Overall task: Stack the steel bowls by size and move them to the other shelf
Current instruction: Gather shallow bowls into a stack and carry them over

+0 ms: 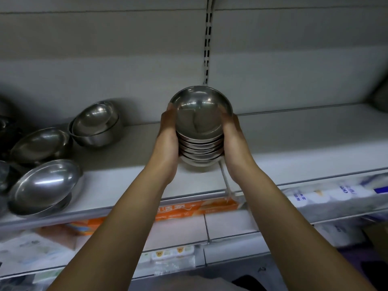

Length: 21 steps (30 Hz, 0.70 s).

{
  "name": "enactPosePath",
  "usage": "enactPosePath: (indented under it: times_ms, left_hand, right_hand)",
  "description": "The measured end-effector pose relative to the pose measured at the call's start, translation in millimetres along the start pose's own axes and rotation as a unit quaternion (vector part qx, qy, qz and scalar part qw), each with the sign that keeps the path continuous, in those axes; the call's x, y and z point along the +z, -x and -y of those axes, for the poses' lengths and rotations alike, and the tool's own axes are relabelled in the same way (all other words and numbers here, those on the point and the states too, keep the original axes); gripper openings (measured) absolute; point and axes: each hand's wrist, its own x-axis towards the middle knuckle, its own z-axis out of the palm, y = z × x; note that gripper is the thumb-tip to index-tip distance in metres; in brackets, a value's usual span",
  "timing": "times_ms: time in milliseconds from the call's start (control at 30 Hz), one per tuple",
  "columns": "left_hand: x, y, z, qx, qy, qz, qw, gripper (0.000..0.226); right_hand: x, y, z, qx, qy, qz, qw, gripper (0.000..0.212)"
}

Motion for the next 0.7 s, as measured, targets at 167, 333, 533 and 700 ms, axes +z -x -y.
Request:
enactPosePath:
  times_ms: [167,333,533,700]
  left_hand:
    - [64,1,7,0.014,-0.018,0.058,0.998,0.068]
    - [147,8,29,-0.028,-0.012,0.098,0.995,0.067]
    - [268,38,59,-0.053,-0.009,0.189,0.98,0.069]
    - [364,66,91,-0.064,0.001,0.242,0.968,0.075]
  right_hand:
    - [-61,-2,9,-0.015,-0.02,-0.068,0.997,0.063]
    - [-145,0,16,-0.008,-0.006,-0.125,0.992,0.071]
    - [-271,29,30,-0.001,-0.015,-0.194,0.981,0.076]
    - [-367,50,42,0.013,0.002,-0.244,0.97,0.082]
